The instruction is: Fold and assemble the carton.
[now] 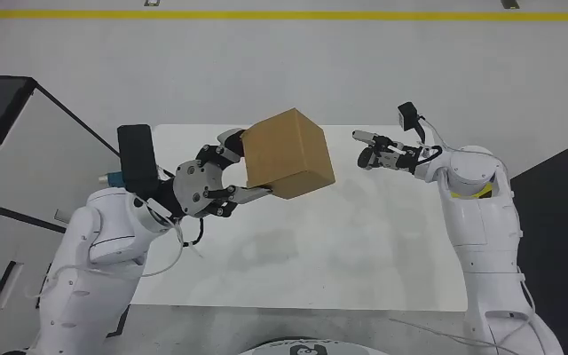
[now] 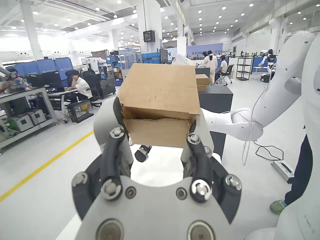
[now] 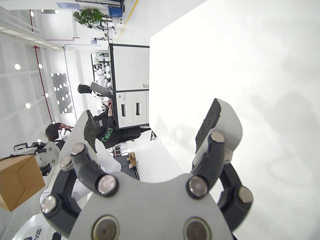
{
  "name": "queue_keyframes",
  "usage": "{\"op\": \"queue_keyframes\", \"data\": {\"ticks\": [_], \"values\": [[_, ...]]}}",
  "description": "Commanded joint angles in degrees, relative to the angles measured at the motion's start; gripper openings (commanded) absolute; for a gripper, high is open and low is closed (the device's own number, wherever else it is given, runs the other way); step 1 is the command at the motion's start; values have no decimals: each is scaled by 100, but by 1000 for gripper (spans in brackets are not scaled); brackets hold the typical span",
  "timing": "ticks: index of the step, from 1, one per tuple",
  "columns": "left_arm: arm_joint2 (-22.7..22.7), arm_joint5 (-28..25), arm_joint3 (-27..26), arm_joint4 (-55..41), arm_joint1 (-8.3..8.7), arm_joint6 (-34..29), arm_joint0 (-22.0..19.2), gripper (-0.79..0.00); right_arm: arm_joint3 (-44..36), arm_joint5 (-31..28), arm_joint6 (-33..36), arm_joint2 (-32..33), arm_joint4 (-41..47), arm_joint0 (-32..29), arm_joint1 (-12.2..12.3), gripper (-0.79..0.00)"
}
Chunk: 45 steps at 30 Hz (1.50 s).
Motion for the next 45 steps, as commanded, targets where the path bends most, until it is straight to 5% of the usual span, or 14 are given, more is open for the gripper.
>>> {"op": "queue_keyframes", "data": {"ticks": [1,14,19,28,45], "values": [[103,-82,90,-576,5,-52,65,-785,0,0,0,0,0,0,0,0],[259,-229,296,-2893,77,-746,91,-785,0,0,0,0,0,0,0,0],[102,-105,244,-2693,86,-938,70,-785,0,0,0,0,0,0,0,0],[-57,868,-145,-1112,55,-932,288,-785,0,0,0,0,0,0,0,0],[200,351,-83,-2942,29,-851,387,-785,0,0,0,0,0,0,0,0]]}}
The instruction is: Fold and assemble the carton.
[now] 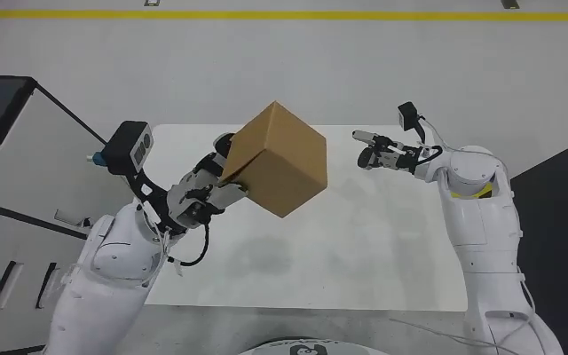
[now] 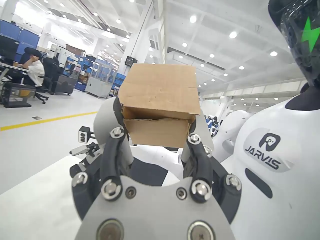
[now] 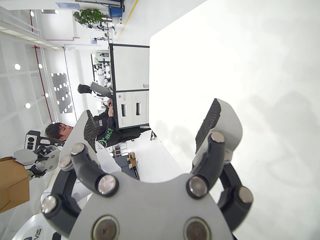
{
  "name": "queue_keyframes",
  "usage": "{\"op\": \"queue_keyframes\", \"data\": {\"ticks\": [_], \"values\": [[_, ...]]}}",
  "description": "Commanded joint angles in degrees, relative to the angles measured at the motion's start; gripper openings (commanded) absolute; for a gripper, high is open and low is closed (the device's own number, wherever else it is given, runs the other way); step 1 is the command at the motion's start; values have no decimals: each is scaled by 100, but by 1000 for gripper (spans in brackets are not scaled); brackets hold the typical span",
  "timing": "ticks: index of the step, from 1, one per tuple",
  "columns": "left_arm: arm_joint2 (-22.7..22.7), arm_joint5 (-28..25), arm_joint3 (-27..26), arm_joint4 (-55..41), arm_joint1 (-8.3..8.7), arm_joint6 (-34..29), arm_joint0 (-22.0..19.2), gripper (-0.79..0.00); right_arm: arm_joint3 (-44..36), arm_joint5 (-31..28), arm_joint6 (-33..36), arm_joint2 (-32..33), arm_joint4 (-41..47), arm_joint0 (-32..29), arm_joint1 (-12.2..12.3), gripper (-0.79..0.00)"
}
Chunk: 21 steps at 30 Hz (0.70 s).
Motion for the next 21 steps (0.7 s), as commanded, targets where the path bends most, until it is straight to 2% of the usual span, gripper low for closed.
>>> {"op": "queue_keyframes", "data": {"ticks": [1,5,6,8,10,12,14,21], "values": [[-3,2,2,20,0,4,0,-785,0,0,0,0,0,0,0,0],[-7,34,0,20,-1,14,2,-785,0,0,0,0,0,0,0,0],[-47,177,-32,59,-1,3,-1,-785,0,0,0,0,0,0,0,0],[-172,627,-149,192,7,-121,21,-785,0,0,0,0,0,0,0,0],[-294,1348,-311,167,15,-257,114,-785,0,0,0,0,0,0,0,0],[-406,2118,-632,81,29,-517,195,-785,0,0,0,0,0,0,0,0],[-526,2553,-936,84,41,-734,222,-785,0,0,0,0,0,0,0,0],[-535,2577,-937,60,40,-744,222,-785,0,0,0,0,0,0,0,0]]}}
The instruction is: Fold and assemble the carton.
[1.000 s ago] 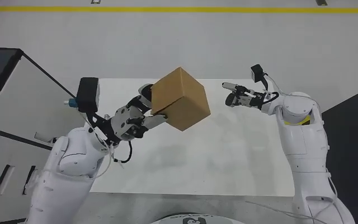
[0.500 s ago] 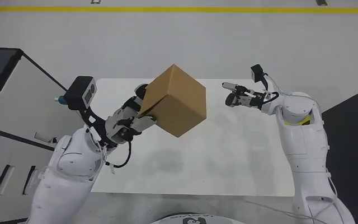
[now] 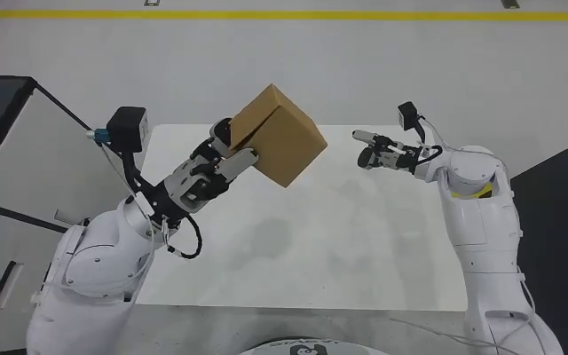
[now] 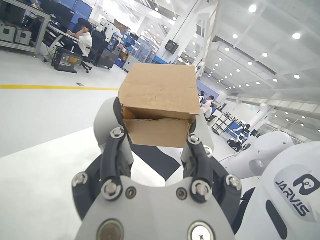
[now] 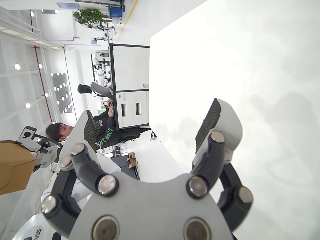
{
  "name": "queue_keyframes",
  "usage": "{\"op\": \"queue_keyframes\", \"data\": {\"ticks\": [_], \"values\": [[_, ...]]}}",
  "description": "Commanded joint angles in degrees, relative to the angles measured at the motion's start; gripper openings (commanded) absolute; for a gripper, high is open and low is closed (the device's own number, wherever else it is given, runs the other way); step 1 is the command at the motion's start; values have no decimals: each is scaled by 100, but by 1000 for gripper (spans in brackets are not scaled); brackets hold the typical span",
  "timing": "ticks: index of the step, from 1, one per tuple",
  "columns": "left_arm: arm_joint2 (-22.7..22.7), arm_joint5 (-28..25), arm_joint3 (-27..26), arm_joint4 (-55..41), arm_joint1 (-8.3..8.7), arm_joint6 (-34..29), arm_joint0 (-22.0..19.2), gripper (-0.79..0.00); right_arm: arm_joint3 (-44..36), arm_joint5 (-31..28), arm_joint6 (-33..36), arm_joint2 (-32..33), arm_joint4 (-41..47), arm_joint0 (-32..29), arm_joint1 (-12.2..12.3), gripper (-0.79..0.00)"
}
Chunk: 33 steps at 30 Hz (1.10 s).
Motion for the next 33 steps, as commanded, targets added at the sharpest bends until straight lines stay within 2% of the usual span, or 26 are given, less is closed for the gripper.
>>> {"op": "queue_keyframes", "data": {"ticks": [1,4,7,10,18,23,33], "values": [[-2,9,-1,5,-1,9,-1,-785,0,0,0,0,0,0,0,0],[-55,251,-1,-146,-6,-63,-18,-785,0,0,0,0,0,0,0,0],[-234,849,-1,19,31,-657,-147,-785,0,0,0,0,0,0,0,0],[-276,1186,-1,-178,40,-977,-360,-785,0,0,0,0,0,0,0,0],[-270,1486,-1,-261,52,-1347,-625,-785,0,0,0,0,0,0,0,0],[-263,1338,-1,-504,40,-1303,-647,-785,0,0,0,0,0,0,0,0],[-42,214,-1,-2304,-31,-1273,-360,-785,0,0,0,0,0,0,0,0]]}}
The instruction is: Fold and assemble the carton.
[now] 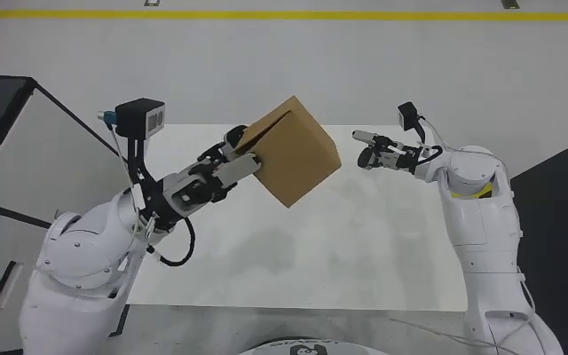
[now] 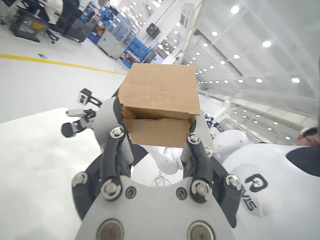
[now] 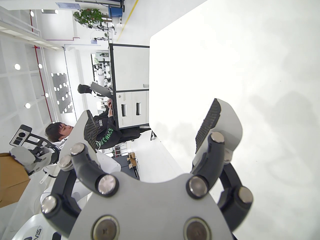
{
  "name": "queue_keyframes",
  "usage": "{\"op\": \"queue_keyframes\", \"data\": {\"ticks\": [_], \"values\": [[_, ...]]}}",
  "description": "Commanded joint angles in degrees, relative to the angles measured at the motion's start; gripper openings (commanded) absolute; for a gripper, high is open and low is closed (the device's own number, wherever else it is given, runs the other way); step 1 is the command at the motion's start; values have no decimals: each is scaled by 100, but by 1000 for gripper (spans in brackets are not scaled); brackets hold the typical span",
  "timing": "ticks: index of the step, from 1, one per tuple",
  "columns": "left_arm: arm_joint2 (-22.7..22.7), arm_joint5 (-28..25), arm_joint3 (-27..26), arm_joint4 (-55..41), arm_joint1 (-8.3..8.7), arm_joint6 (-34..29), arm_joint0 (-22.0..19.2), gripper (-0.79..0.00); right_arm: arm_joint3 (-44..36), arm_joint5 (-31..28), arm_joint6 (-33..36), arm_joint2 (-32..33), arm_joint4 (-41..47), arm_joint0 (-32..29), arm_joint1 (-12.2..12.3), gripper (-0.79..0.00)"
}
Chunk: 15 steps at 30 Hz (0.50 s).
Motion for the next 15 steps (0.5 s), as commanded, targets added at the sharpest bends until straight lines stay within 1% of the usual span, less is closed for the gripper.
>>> {"op": "queue_keyframes", "data": {"ticks": [1,4,6,9,12,15], "values": [[23,-172,0,-285,-7,-64,58,-785,0,0,0,0,0,0,0,0],[68,-403,14,-597,-17,-164,130,-785,0,0,0,0,0,0,0,0],[98,-433,25,-662,-15,-307,164,-785,0,0,0,0,0,0,0,0],[107,-434,77,-724,-21,-325,164,-785,0,0,0,0,0,0,0,0],[125,-344,126,-682,-26,-298,150,-785,0,0,0,0,0,0,0,0],[98,-33,157,-408,-26,-161,138,-785,0,0,0,0,0,0,0,0]]}}
